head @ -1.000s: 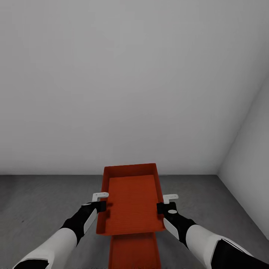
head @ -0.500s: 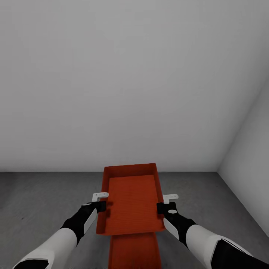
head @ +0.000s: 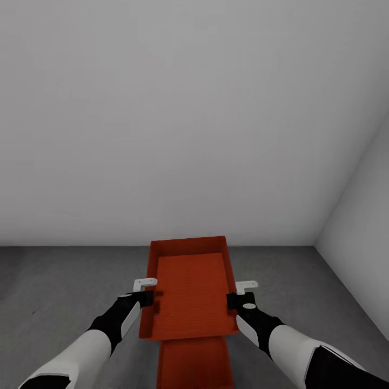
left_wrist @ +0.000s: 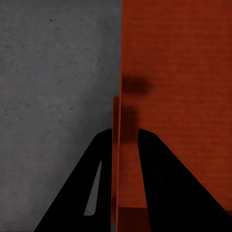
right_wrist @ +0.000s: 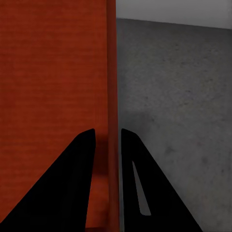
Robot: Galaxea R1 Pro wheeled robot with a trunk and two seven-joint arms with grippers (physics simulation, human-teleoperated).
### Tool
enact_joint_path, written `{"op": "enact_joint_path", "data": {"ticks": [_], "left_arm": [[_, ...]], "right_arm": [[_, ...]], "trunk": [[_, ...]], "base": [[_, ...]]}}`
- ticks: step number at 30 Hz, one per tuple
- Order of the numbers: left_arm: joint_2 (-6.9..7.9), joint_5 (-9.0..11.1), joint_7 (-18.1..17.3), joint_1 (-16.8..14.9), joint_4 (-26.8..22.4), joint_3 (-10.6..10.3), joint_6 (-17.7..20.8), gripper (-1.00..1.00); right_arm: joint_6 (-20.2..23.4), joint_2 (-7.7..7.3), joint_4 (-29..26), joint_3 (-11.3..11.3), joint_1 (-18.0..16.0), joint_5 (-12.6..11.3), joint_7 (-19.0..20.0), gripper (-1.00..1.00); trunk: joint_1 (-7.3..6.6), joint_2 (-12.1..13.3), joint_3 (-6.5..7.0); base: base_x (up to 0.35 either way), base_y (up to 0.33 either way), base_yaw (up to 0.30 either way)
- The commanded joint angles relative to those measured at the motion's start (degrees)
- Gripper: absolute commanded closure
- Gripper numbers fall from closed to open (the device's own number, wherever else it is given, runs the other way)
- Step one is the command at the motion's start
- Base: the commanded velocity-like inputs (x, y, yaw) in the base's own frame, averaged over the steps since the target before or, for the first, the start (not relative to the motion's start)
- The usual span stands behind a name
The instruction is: Move the two storage containers from the living room to the garage. In the garage, place one container on the floor and stack the other container on top of it (either order is fine).
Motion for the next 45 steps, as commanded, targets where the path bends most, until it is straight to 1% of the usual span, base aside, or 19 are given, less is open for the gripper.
{"op": "enact_joint_path", "data": {"ticks": [1, 45], "left_arm": [[0.3, 0.76, 0.84, -0.01, -0.06, 0.42, 0.37, 1.0], [0.31, 0.76, 0.84, -0.01, -0.06, 0.42, 0.37, 1.0]], "right_arm": [[-0.15, -0.77, -0.26, -2.67, -0.07, 0.75, -0.8, 1.0], [-0.11, -0.8, -0.17, -2.67, -0.07, 0.79, -0.8, 1.0]], "trunk": [[0.01, -0.06, -0.16], [0.01, -0.06, -4.19]], "base": [[0.0, 0.0, 0.0], [0.0, 0.0, 0.0]]}}
